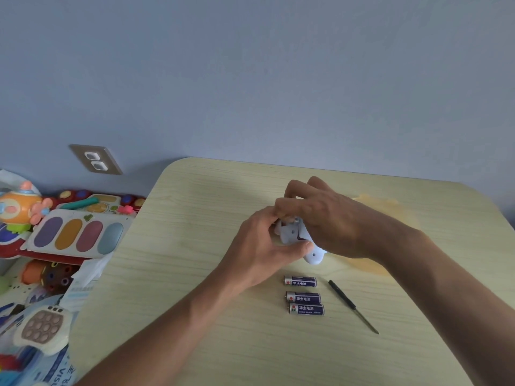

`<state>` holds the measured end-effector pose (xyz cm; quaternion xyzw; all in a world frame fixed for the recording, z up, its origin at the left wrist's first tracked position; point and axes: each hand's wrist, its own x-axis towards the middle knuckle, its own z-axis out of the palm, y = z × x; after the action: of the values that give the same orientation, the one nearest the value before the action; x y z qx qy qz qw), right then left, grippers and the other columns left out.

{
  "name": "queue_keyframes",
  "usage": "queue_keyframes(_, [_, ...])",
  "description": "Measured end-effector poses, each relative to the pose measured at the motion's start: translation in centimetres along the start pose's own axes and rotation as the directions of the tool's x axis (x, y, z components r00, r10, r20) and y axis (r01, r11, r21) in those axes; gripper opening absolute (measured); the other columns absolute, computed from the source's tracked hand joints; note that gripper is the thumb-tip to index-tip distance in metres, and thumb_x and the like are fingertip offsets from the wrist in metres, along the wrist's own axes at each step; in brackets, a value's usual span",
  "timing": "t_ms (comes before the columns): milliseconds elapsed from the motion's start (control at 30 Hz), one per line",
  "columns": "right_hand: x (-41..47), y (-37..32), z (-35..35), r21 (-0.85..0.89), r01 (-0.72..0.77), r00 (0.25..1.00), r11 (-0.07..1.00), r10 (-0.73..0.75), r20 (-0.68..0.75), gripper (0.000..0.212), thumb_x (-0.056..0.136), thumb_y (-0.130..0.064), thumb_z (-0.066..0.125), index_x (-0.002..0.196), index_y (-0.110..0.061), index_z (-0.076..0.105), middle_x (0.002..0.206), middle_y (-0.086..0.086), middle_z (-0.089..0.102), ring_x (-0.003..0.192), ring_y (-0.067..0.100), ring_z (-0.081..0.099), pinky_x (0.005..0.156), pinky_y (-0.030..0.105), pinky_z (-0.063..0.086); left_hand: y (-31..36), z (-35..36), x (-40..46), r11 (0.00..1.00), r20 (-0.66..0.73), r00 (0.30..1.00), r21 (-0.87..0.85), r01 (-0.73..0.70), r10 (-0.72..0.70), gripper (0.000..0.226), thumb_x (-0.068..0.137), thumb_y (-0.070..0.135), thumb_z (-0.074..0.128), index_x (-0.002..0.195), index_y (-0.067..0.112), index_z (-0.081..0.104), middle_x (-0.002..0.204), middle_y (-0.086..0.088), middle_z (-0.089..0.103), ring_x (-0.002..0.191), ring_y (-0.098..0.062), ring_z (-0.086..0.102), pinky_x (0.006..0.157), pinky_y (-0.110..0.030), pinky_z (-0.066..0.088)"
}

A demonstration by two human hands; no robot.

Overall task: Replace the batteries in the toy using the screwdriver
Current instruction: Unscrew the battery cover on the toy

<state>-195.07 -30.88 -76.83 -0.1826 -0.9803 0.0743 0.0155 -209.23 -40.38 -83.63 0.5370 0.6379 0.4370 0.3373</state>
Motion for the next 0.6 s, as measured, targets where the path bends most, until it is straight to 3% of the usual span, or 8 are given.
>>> queue_keyframes(67, [-0.3, -0.2, -0.1, 0.046, -0.006, 1.0, 0.999, 0.007, -0.022, 0.029, 0.081, -0.018, 0.039, 0.104, -0.032, 0.051, 0.103, -0.008, 0.048, 0.086, 0.001, 0.031, 0.075, 0.014, 0.033, 0.0, 0.1, 0.0, 1.0, 0.004, 1.0, -0.009, -0.019, 0.019, 0.033, 0.077, 0.026, 0.087, 0.101, 0.033, 0.066, 0.097, 0.008, 0.073, 0.087, -0.007, 0.069, 0.074, -0.016, 0.053])
queue_keyframes(167, [-0.5, -0.4, -0.3, 0.067, -0.036, 0.999, 0.997, 0.036, -0.002, 0.021, 0.075, -0.034, 0.048, 0.092, -0.041, 0.038, 0.102, -0.012, 0.046, 0.089, 0.015, 0.041, 0.073, 0.026, 0.041, 0.0, 0.0, 0.0, 1.0, 0.004, 1.0, -0.025, -0.005, 0.005, 0.033, 0.075, 0.019, 0.088, 0.096, 0.026, 0.063, 0.093, 0.009, 0.07, 0.078, 0.0, 0.063, 0.069, -0.01, 0.045])
queue_keyframes(367, [-0.6, -0.1, -1.3, 0.21, -0.123, 0.992, 0.97, 0.119, 0.032, 0.039, 0.066, -0.028, 0.07, 0.098, -0.039, 0.051, 0.104, -0.011, 0.051, 0.096, 0.016, 0.053, 0.074, 0.032, 0.052, 0.2, -0.2, -0.3, 0.999, 0.001, 1.0, -0.052, -0.013, 0.013, 0.034, 0.078, 0.019, 0.088, 0.092, 0.037, 0.062, 0.099, 0.007, 0.074, 0.082, 0.005, 0.065, 0.071, -0.009, 0.047])
queue_keyframes(467, [-0.9, 0.1, -0.8, 0.284, -0.147, 0.987, 0.948, 0.161, -0.027, 0.042, 0.065, -0.026, 0.073, 0.1, -0.038, 0.054, 0.102, -0.011, 0.052, 0.094, 0.01, 0.053, 0.075, 0.031, 0.053, 0.1, -0.2, -0.2, 0.999, 0.004, 1.0, -0.037, -0.009, 0.009, 0.034, 0.079, 0.026, 0.087, 0.107, 0.033, 0.069, 0.099, 0.009, 0.075, 0.088, 0.001, 0.069, 0.073, -0.01, 0.05])
queue_keyframes(600, [-1.7, 0.5, -1.1, 0.441, -0.143, 0.948, 0.886, 0.25, -0.196, 0.04, 0.065, -0.021, 0.077, 0.099, -0.031, 0.058, 0.099, -0.01, 0.058, 0.09, 0.008, 0.059, 0.076, 0.031, 0.054, -0.3, -0.2, -0.2, 0.999, -0.002, 1.0, -0.021, -0.028, 0.028, 0.052, 0.077, 0.026, 0.09, 0.123, 0.031, 0.068, 0.108, 0.015, 0.075, 0.098, 0.004, 0.07, 0.081, -0.008, 0.05])
